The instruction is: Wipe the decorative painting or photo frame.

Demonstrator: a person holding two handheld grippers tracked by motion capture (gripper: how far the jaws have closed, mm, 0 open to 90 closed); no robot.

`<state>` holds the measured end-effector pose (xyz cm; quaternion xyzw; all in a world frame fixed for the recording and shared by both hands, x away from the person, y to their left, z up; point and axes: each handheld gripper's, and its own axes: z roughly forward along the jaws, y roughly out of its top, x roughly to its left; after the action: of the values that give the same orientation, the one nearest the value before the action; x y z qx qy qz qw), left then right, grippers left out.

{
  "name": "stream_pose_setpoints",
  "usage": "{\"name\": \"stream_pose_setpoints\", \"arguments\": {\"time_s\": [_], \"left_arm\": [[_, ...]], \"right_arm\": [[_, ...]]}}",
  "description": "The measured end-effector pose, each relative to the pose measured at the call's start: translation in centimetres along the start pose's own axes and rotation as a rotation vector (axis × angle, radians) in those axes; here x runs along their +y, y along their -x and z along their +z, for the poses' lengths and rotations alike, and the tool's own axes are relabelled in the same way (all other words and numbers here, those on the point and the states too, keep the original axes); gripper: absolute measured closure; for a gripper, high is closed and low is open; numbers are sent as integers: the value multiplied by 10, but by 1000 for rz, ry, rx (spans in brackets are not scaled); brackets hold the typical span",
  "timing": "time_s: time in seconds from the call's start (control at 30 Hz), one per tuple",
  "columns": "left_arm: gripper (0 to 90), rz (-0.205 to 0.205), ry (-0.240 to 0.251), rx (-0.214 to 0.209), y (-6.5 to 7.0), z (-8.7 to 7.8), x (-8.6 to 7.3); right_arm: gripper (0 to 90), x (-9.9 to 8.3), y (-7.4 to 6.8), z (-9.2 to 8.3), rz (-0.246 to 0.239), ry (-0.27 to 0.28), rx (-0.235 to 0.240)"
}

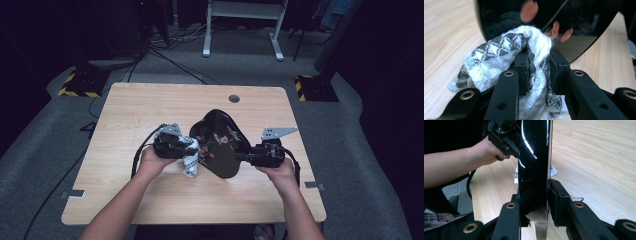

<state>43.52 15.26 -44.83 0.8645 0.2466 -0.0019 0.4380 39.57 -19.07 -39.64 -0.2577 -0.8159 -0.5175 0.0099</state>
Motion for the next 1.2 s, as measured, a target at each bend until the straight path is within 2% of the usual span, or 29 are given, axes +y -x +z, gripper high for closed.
{"name": "stream_pose_setpoints", "arguments": {"time_s": [0.13,0.23,0.33,0.4,0.57,0.63,0.73,0.8,0.93,1.07,1.13,1.2], "left_arm": [[721,2,-10,3,4,1,2],[719,23,-3,4,8,-2,8],[719,63,29,6,17,-10,22],[719,73,29,11,18,-12,25],[721,55,24,-10,15,-5,16],[722,43,0,-29,15,7,7],[722,33,-15,-42,15,14,2],[721,37,-24,-33,16,15,2],[719,58,-21,-23,21,10,12],[718,81,41,-37,28,-2,29],[718,100,39,-29,33,-4,36],[718,108,32,-33,34,-1,36]], "right_arm": [[731,0,0,-1,1,-1,-1],[732,-1,1,-1,1,0,0],[733,0,1,0,-1,-2,6],[732,0,1,0,-1,-3,9],[731,-1,2,-1,0,-1,11],[727,-1,2,-1,3,0,13],[725,-1,2,-1,4,1,12],[726,-1,2,-1,5,3,10],[726,-1,3,-1,9,6,12],[728,-1,3,0,15,8,17],[728,-1,3,0,16,9,17],[728,-1,4,-1,18,9,17]]}}
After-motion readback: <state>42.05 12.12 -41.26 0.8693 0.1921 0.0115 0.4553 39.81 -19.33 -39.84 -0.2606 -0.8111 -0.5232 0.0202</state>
